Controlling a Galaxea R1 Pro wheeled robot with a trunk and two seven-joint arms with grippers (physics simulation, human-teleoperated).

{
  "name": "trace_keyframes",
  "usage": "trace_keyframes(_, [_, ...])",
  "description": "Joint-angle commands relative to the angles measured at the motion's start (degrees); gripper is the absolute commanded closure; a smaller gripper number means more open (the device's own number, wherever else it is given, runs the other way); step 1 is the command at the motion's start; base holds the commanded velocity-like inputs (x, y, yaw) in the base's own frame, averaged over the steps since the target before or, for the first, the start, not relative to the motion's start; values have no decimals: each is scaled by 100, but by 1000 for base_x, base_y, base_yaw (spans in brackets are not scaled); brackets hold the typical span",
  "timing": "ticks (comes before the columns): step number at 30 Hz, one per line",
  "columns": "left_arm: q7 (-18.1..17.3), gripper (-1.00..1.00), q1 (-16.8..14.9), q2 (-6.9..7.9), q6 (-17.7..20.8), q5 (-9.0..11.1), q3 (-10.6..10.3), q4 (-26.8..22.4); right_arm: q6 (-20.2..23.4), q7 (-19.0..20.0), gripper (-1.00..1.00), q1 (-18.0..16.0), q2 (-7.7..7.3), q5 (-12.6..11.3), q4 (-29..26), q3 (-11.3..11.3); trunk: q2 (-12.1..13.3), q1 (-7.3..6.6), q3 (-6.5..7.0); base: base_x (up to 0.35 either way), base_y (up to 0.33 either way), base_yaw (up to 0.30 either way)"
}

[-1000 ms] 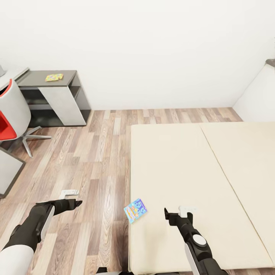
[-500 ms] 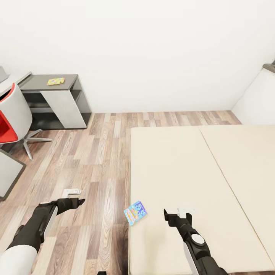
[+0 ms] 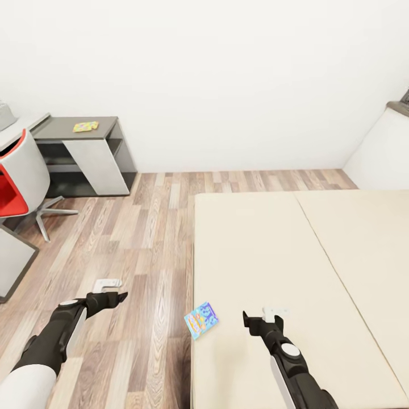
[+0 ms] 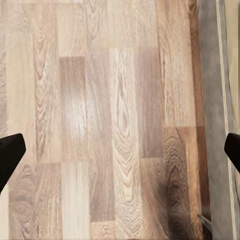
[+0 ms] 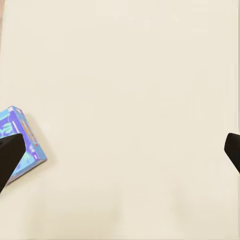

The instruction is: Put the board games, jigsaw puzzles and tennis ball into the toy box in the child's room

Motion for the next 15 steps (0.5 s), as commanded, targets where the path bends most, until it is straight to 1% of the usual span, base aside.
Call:
trace_keyframes(1, [-54, -100, -3, -14, -16, -58, 21, -5, 43, -37, -100, -17, -1, 6, -3, 9, -9, 3, 1, 0, 0, 0])
trace_keyframes(11, [-53, -100, -3, -53, -147, -58, 24, 65, 80, -50, -100, -69, -1, -8, 73, 8, -9, 3, 97, 0, 0, 0])
trace_keyframes(15, [-48, -100, -4, -55, -310, -53, 24, 95, 91, -54, -100, -74, -1, -13, 89, 8, -9, 3, 135, 0, 0, 0])
